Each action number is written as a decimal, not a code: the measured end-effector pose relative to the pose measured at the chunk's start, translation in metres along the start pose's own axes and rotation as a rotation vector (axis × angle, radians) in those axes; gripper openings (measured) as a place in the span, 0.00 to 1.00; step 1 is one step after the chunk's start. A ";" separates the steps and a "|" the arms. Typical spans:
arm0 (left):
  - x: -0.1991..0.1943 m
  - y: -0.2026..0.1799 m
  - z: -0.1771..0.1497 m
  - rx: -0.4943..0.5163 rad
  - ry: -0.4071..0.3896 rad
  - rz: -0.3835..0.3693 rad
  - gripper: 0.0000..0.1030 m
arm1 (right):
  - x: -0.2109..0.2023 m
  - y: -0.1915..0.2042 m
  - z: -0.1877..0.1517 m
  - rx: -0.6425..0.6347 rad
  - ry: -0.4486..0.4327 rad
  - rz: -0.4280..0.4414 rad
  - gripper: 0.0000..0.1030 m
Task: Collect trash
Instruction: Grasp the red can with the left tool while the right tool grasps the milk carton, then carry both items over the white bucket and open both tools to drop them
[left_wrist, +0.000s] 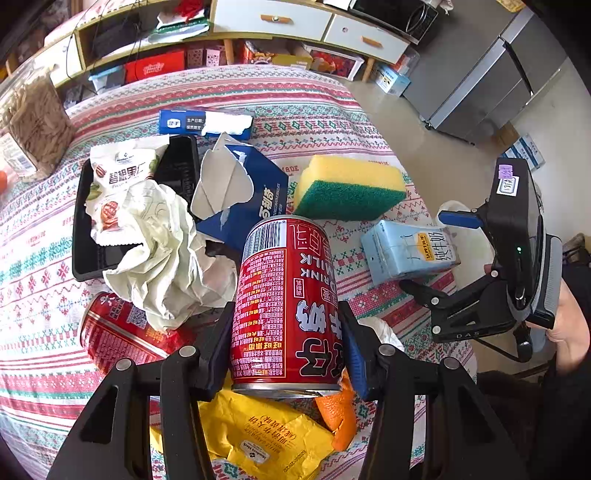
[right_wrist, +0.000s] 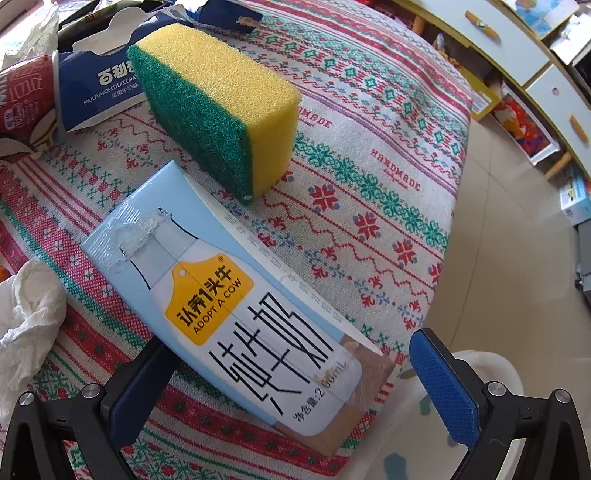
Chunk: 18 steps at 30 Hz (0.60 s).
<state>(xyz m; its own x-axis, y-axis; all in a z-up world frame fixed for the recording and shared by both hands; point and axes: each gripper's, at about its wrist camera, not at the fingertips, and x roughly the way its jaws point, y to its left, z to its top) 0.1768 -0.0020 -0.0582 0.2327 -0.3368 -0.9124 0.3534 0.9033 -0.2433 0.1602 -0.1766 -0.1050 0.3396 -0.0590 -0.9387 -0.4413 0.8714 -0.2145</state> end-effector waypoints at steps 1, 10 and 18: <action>-0.004 0.002 -0.003 -0.001 -0.001 0.002 0.53 | 0.001 0.000 0.001 0.005 0.000 0.004 0.95; -0.023 0.002 -0.015 -0.008 -0.051 0.003 0.53 | -0.015 0.003 -0.009 0.028 -0.008 0.051 0.64; -0.029 -0.019 -0.020 0.047 -0.073 -0.007 0.53 | -0.056 -0.002 -0.035 0.100 -0.075 0.087 0.56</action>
<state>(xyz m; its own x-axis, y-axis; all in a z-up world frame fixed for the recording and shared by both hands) 0.1453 -0.0038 -0.0336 0.2949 -0.3629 -0.8839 0.3969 0.8880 -0.2322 0.1127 -0.1918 -0.0618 0.3659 0.0523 -0.9292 -0.3883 0.9159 -0.1013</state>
